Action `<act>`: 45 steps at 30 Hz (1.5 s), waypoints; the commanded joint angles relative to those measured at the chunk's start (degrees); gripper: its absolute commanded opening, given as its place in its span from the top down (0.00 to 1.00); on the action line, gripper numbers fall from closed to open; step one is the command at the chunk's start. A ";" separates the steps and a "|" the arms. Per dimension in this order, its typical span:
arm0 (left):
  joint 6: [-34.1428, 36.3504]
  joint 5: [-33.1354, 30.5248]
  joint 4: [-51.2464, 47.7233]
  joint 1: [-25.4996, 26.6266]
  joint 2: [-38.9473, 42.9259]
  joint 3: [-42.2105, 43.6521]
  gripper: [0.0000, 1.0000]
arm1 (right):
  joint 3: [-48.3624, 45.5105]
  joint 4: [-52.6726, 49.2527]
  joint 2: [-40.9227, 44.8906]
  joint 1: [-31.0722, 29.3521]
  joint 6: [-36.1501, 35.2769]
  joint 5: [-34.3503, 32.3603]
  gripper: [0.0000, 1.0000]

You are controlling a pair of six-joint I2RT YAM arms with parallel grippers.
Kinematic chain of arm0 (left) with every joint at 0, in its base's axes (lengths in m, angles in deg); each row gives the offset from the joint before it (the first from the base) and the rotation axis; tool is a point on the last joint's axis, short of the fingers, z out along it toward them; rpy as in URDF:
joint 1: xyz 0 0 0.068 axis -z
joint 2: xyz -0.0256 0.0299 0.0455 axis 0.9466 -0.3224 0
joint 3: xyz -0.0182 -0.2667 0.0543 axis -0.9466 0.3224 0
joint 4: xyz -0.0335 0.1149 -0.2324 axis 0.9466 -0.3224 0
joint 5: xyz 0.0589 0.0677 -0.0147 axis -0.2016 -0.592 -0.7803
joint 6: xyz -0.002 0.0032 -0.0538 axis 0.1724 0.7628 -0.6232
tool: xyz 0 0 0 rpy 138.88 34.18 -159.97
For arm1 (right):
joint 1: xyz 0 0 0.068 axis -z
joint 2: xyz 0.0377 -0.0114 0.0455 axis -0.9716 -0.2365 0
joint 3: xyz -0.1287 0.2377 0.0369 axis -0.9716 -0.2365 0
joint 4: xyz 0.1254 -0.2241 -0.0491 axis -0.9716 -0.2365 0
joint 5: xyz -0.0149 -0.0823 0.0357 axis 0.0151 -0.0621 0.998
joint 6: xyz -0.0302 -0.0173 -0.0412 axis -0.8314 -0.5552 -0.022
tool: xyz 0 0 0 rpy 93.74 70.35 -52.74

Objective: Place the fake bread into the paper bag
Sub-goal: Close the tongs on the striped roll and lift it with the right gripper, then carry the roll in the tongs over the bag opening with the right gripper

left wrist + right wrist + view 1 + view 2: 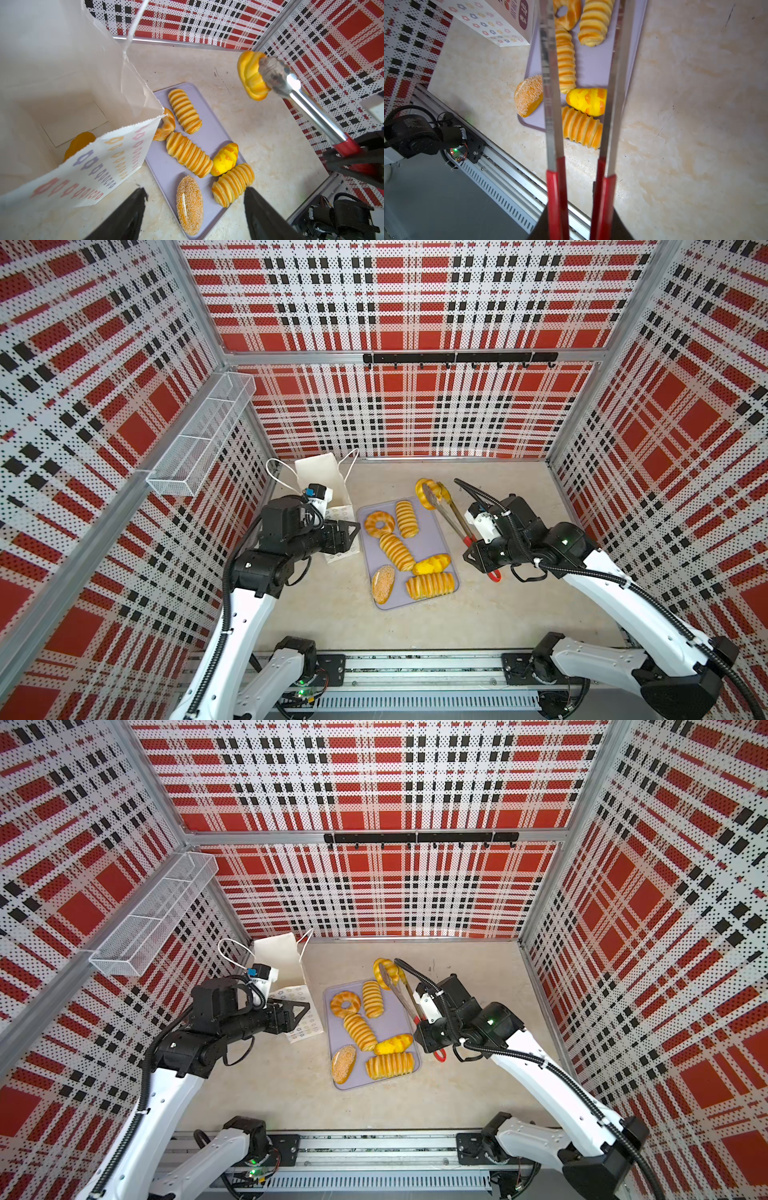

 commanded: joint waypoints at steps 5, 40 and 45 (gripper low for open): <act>0.56 -2.98 -0.11 0.30 -0.84 -3.50 0.22 | 7.64 6.53 0.83 0.23 -3.25 0.67 0.75; -1.39 -8.64 -1.08 -16.42 1.84 -9.12 0.24 | 30.90 14.34 -28.59 -14.92 -14.74 2.18 0.75; -1.81 -7.03 -0.16 -16.89 1.74 -8.52 0.24 | 34.11 11.94 -33.15 -16.12 -15.44 0.15 0.75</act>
